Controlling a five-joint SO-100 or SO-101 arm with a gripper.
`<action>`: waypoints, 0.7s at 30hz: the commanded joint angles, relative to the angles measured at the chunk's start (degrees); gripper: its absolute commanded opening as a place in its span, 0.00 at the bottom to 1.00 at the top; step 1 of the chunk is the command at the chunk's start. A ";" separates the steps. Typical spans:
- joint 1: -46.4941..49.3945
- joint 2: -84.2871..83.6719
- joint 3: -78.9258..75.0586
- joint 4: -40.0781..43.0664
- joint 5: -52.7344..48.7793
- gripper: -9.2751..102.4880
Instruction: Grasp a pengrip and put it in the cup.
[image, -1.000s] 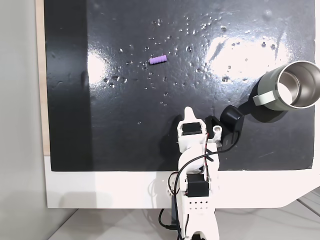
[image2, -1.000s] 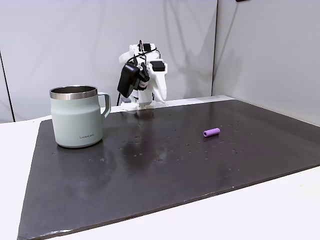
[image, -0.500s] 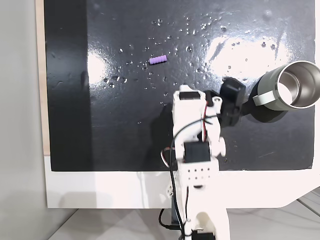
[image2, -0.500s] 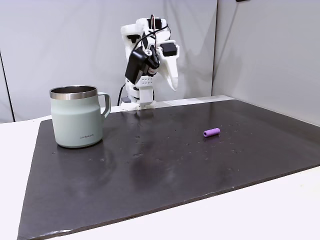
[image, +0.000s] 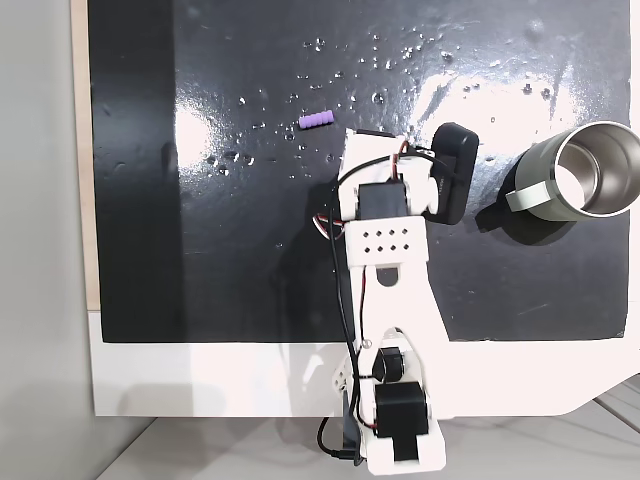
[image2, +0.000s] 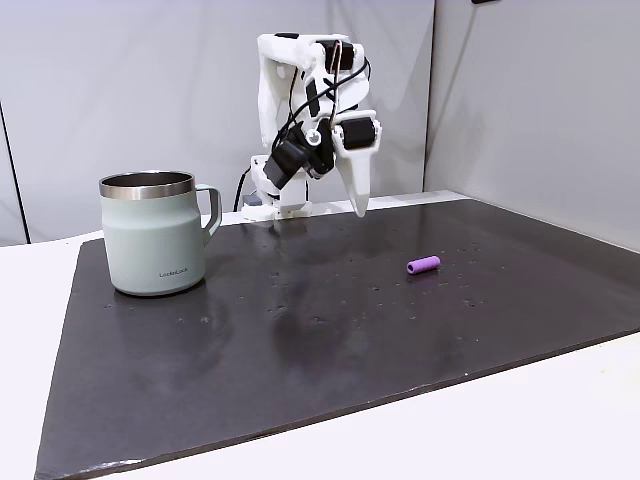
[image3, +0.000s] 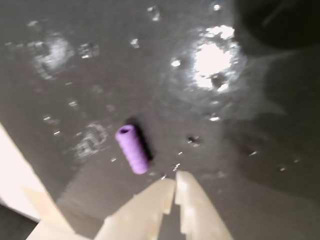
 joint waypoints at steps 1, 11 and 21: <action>-0.18 -2.72 -4.31 -1.32 1.93 0.08; -0.18 -12.30 -8.79 -5.54 1.23 0.08; -1.49 -17.23 -12.66 -8.70 -1.32 0.08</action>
